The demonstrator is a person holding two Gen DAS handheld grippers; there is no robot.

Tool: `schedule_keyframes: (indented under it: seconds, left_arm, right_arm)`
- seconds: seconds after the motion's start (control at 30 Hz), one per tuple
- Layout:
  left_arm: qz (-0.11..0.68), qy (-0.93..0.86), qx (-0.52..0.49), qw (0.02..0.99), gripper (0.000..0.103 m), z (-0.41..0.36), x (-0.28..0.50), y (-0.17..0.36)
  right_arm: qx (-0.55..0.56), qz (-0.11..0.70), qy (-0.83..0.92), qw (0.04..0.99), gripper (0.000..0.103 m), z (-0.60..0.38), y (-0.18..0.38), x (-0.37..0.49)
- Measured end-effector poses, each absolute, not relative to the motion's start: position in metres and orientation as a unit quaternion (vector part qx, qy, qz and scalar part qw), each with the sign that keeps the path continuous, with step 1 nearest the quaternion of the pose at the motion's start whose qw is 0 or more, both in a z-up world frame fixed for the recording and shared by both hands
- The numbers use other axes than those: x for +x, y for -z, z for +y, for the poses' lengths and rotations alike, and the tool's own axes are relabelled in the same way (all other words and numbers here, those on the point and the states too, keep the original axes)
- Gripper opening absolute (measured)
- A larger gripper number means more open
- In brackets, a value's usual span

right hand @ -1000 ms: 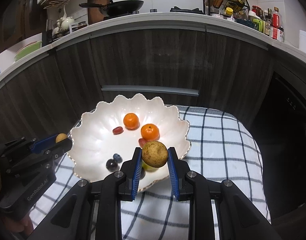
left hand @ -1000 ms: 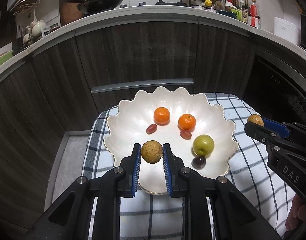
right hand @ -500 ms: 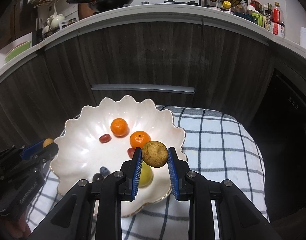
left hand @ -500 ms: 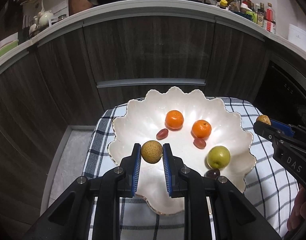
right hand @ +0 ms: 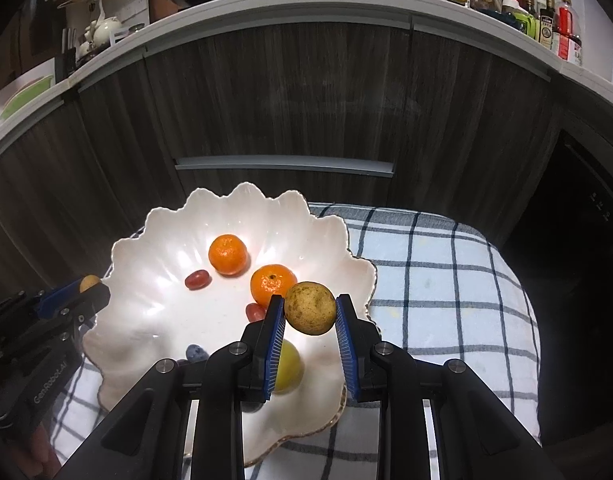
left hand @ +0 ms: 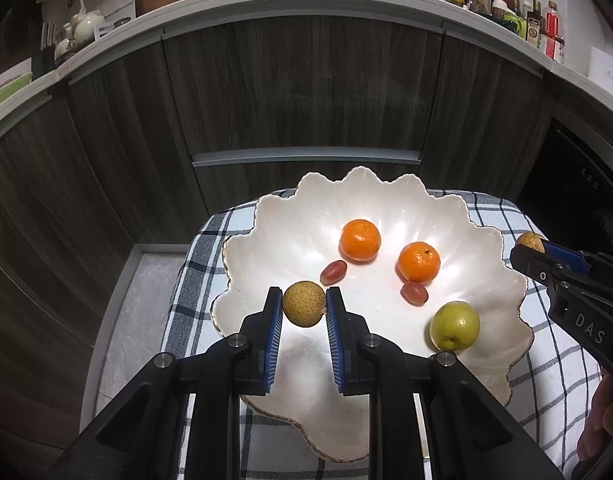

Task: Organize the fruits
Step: 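Lift and carry the brown fruit over the bowl while the right tool carries its fruit, then open the left tool to drop the brown fruit while the right tool releases its fruit, then withdraw both open tools from the bowl back over the cloth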

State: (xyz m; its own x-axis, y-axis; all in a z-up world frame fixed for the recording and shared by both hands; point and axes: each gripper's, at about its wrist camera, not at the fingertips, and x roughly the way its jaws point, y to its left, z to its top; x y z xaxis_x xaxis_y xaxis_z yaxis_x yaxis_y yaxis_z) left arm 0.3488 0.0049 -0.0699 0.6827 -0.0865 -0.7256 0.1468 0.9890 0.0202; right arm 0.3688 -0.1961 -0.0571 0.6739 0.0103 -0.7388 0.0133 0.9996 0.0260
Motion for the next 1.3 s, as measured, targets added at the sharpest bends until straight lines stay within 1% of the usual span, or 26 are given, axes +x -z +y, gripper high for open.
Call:
schedule_keyframes:
  seconds: [0.43,0.47,0.5,0.53,0.57,0.6,0.63,0.67,0.7,0.73,0.77,0.9,1.0,1.13,1.3]
  left_arm:
    - [0.406,0.066,0.04,0.911,0.023,0.002,0.354,0.077]
    - [0.406,0.065,0.04,0.911,0.026,0.002,0.354,0.078]
    - [0.405,0.064,0.04,0.911,0.035,0.002,0.353,0.077]
    - [0.403,0.06,0.041,0.912,0.039,0.003,0.352,0.076]
    - [0.401,0.055,0.042,0.914,0.045,0.003,0.351,0.076]
    - [0.398,0.053,0.043,0.915,0.047,0.003,0.35,0.075]
    - [0.397,0.055,0.044,0.915,0.047,0.003,0.35,0.074]
    - [0.397,0.057,0.046,0.915,0.047,0.003,0.349,0.073]
    - [0.396,0.057,0.05,0.915,0.049,0.002,0.348,0.073]
    - [0.395,0.056,0.052,0.916,0.051,0.002,0.348,0.073]
    - [0.392,0.056,0.054,0.917,0.055,0.001,0.346,0.071]
    - [0.388,0.048,0.053,0.919,0.068,0.003,0.341,0.067]
    - [0.386,0.042,0.051,0.92,0.075,0.005,0.338,0.063]
    - [0.383,0.039,0.048,0.922,0.08,0.006,0.332,0.057]
    - [0.381,0.04,0.047,0.923,0.081,0.007,0.324,0.051]
  right_arm:
    - [0.02,0.425,0.003,0.905,0.028,-0.2,0.072,0.384]
    - [0.02,0.427,0.001,0.904,0.028,-0.2,0.073,0.384]
    - [0.02,0.428,0.0,0.903,0.028,-0.199,0.074,0.385]
    - [0.02,0.429,-0.001,0.903,0.029,-0.199,0.074,0.385]
    - [0.019,0.429,0.002,0.903,0.037,-0.199,0.074,0.384]
    - [0.019,0.429,0.004,0.903,0.043,-0.199,0.074,0.384]
    - [0.018,0.426,0.007,0.905,0.057,-0.199,0.073,0.382]
    - [0.017,0.422,0.011,0.906,0.066,-0.199,0.072,0.381]
    - [0.018,0.419,0.012,0.908,0.068,-0.199,0.071,0.379]
    - [0.019,0.416,0.012,0.909,0.073,-0.2,0.07,0.378]
    - [0.02,0.414,0.013,0.91,0.075,-0.2,0.069,0.377]
    - [0.025,0.414,0.015,0.91,0.075,-0.202,0.066,0.374]
    - [0.025,0.414,0.015,0.91,0.075,-0.202,0.063,0.371]
    - [0.027,0.41,0.014,0.912,0.075,-0.201,0.058,0.367]
    - [0.03,0.403,0.014,0.915,0.075,-0.2,0.049,0.357]
